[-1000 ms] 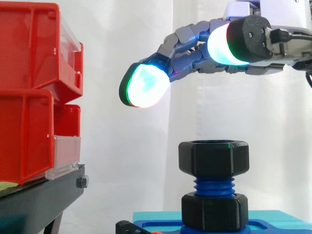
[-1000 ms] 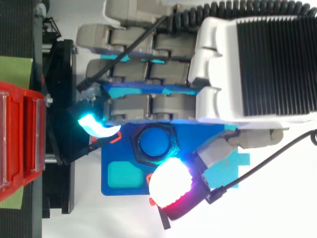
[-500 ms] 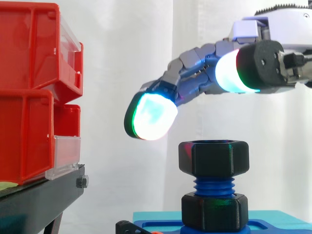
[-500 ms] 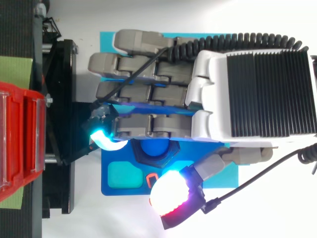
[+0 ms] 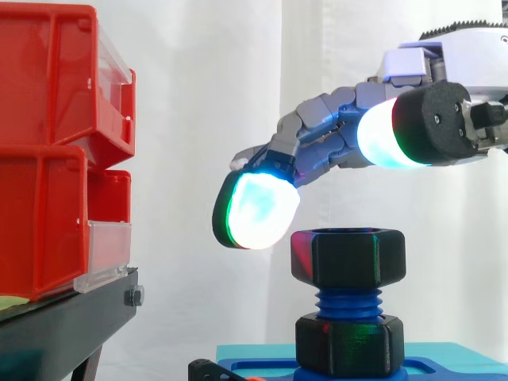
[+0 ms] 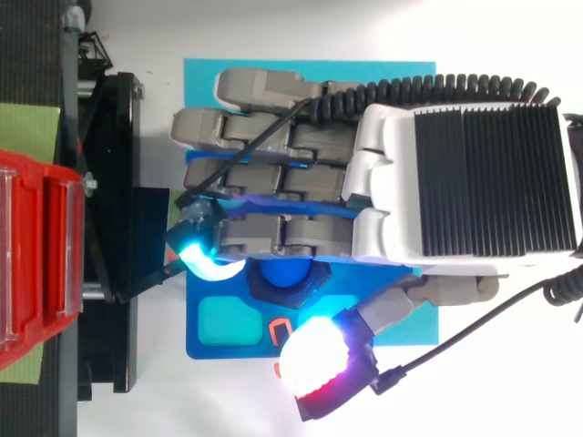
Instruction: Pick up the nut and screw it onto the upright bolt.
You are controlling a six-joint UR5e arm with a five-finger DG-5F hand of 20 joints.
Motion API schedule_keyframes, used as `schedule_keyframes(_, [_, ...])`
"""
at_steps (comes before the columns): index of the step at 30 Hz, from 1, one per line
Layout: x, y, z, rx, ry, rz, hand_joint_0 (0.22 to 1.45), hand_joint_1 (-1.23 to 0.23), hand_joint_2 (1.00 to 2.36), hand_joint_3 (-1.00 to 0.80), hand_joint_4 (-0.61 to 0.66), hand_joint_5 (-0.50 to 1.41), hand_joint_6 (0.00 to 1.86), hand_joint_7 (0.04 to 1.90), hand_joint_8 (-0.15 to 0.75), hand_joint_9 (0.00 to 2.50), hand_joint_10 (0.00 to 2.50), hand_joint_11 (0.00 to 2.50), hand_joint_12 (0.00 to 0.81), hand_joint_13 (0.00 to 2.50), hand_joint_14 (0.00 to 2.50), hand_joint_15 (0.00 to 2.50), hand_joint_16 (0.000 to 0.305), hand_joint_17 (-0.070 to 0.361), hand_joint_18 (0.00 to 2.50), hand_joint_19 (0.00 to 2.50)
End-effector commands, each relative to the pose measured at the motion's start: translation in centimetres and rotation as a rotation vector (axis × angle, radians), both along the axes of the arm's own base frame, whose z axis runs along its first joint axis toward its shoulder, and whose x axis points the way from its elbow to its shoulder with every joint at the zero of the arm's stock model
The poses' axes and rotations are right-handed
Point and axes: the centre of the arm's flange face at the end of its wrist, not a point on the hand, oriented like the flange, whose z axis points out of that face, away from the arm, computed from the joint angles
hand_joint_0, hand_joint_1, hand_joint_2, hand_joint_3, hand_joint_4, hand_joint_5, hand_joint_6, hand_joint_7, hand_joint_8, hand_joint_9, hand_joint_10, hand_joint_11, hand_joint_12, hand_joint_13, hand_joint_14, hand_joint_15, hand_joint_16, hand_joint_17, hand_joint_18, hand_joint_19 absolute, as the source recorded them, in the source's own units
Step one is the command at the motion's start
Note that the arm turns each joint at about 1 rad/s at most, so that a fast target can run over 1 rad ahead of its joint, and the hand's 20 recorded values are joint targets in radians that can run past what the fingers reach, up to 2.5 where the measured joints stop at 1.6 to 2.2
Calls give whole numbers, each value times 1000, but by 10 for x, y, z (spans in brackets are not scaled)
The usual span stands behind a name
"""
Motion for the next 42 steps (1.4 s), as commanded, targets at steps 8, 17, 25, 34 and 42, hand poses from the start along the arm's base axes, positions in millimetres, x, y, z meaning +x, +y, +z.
schedule_keyframes(8, [-1,0,-1,-3,7,1,502,-253,1000,-500,196,-157,502,754,235,407,0,0,292,168,0,0,33,75,0,0])
schedule_keyframes(17, [-2,-3,-3,-5,22,-3,505,-264,1000,-500,228,-132,503,828,242,437,0,0,285,213,0,0,32,71,0,0])
schedule_keyframes(25, [-2,-9,-2,-6,20,-6,510,-274,1000,-500,251,-97,504,992,253,519,0,0,278,263,0,0,29,66,0,0])
schedule_keyframes(34, [-3,-19,-2,-6,22,-12,519,-292,1000,-500,228,-63,504,1174,264,608,0,0,265,344,0,0,27,60,0,0])
schedule_keyframes(42, [-5,-31,-1,-6,20,-12,529,-312,1000,-500,205,-34,503,1301,269,702,0,0,251,421,0,0,23,51,12,0])
